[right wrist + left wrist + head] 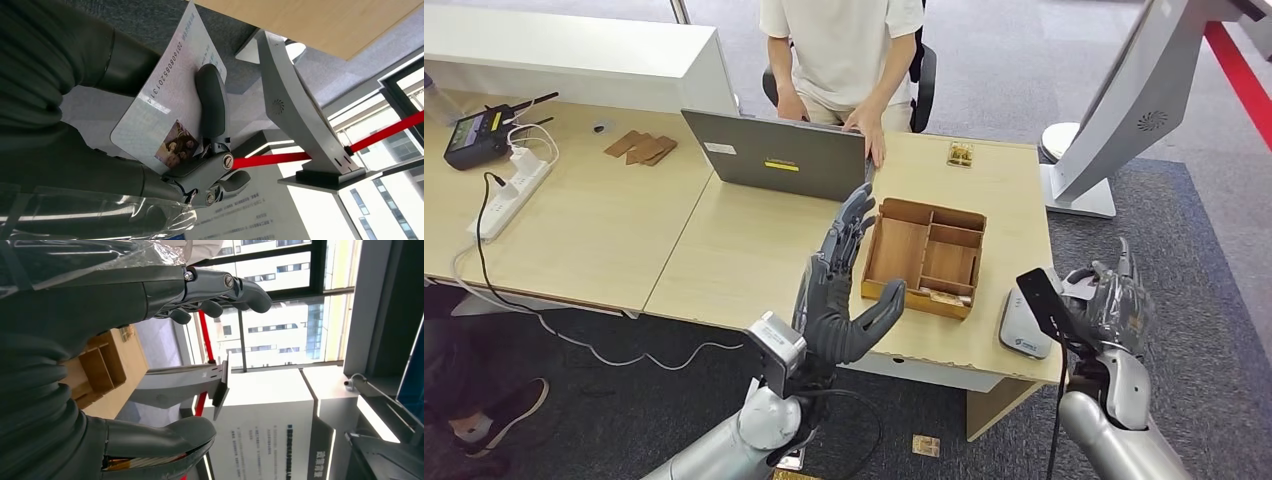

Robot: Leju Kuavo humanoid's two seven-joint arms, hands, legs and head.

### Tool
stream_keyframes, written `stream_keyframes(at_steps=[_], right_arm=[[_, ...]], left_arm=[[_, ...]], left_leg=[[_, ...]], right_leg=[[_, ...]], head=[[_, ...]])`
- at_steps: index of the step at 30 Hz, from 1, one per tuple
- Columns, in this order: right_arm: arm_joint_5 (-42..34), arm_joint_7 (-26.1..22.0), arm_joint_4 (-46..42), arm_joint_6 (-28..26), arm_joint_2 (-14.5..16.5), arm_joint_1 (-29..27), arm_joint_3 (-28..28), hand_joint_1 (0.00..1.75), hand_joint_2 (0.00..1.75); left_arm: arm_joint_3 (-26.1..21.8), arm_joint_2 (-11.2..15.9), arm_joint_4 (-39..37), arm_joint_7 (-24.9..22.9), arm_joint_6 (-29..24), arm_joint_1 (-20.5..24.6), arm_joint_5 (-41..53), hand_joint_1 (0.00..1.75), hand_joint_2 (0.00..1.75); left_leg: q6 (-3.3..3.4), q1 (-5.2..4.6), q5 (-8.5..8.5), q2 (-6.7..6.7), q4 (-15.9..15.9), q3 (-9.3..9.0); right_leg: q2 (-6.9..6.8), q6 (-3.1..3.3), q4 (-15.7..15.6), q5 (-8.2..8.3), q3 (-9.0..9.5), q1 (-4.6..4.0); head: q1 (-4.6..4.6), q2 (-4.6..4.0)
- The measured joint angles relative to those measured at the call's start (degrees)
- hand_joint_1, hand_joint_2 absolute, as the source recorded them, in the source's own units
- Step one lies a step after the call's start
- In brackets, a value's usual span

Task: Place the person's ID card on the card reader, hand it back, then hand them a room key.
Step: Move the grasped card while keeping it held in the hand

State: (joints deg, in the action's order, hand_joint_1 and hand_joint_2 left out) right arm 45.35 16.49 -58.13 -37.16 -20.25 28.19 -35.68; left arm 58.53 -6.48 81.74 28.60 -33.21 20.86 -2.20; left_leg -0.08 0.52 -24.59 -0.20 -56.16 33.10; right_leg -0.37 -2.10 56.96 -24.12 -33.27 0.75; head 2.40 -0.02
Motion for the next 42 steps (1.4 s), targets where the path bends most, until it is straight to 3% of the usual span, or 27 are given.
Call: stream_keyframes(at_steps=[18, 29, 42], right_arm=[[-2.11, -1.26, 8.38, 3.1, 0.79, -2.18, -0.43, 1.75, 1.75], [-2.22, -3.37, 15.5, 0.82, 3.36, -1.55, -1.19, 1.75, 1.75], [-1.97, -3.08, 17.56, -0.7, 5.05, -0.53, -1.47, 1.75, 1.75]], left_arm=[[0.44, 0.05, 0.97, -0.75, -0.14, 0.23, -1.03, 0.0, 1.75], [1.51, 0.05, 0.96, -0.8, -0.04, 0.67, -2.33, 0.0, 1.75], [2.51, 0.05, 0.44, -0.26, 2.07, 1.17, -2.79, 0.0, 1.75]], left_leg=[[0.0, 0.0, 0.0, 0.0, 0.0, 0.0], [0.0, 0.0, 0.0, 0.01, 0.0, -0.01], [0.0, 0.0, 0.0, 0.01, 0.0, -0.11]], right_leg=[[0.0, 0.0, 0.0, 0.0, 0.0, 0.0], [0.0, 0.0, 0.0, 0.0, 0.01, 0.0], [0.0, 0.0, 0.0, 0.0, 0.11, 0.0]], head=[[0.01, 0.0], [0.0, 0.0], [0.0, 0.0]])
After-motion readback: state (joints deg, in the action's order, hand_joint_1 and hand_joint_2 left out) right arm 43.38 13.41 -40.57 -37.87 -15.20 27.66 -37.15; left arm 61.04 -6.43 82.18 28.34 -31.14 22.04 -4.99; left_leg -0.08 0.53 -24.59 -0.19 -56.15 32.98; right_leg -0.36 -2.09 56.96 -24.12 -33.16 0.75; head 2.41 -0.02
